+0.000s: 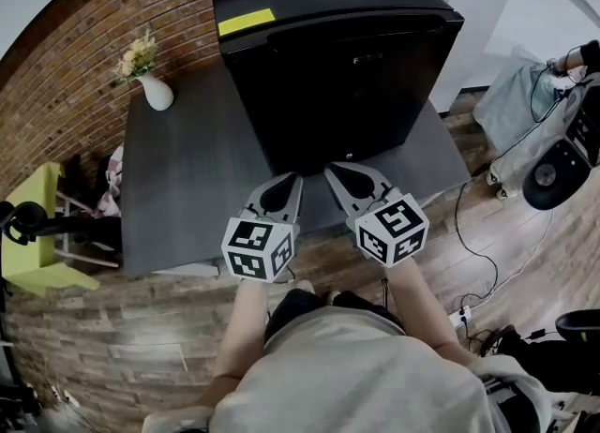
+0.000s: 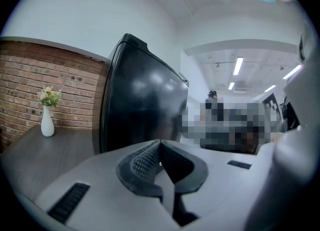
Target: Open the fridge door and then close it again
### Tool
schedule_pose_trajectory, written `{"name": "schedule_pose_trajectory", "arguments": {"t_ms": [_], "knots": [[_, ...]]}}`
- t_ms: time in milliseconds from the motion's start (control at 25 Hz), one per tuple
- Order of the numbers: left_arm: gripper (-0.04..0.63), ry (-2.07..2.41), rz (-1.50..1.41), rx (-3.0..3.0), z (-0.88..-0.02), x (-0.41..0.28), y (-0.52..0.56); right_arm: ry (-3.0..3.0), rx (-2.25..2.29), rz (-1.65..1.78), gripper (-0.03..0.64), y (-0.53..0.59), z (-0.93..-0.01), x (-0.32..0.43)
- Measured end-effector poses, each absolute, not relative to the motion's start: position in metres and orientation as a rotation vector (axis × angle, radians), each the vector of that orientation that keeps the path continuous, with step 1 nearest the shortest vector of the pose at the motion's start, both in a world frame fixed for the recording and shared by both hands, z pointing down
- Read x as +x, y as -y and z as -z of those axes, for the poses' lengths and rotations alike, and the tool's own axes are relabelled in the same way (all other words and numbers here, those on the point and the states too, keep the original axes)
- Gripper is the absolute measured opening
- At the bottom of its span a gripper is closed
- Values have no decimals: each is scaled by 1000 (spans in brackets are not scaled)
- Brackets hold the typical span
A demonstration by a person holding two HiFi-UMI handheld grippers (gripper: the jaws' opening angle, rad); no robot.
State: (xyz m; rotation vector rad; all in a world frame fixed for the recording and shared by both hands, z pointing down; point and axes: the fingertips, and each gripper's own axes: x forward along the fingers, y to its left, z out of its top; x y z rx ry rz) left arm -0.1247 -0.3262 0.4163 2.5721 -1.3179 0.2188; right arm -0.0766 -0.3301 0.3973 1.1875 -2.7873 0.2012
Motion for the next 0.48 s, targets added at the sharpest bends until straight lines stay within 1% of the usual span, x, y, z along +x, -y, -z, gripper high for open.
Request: {"name": "schedule_pose_trajectory", "arguments": {"t_ms": [480], "knots": [[6, 1304, -254, 2570, -421, -128, 331, 2752, 1192, -202, -2, 335, -405, -71]]}}
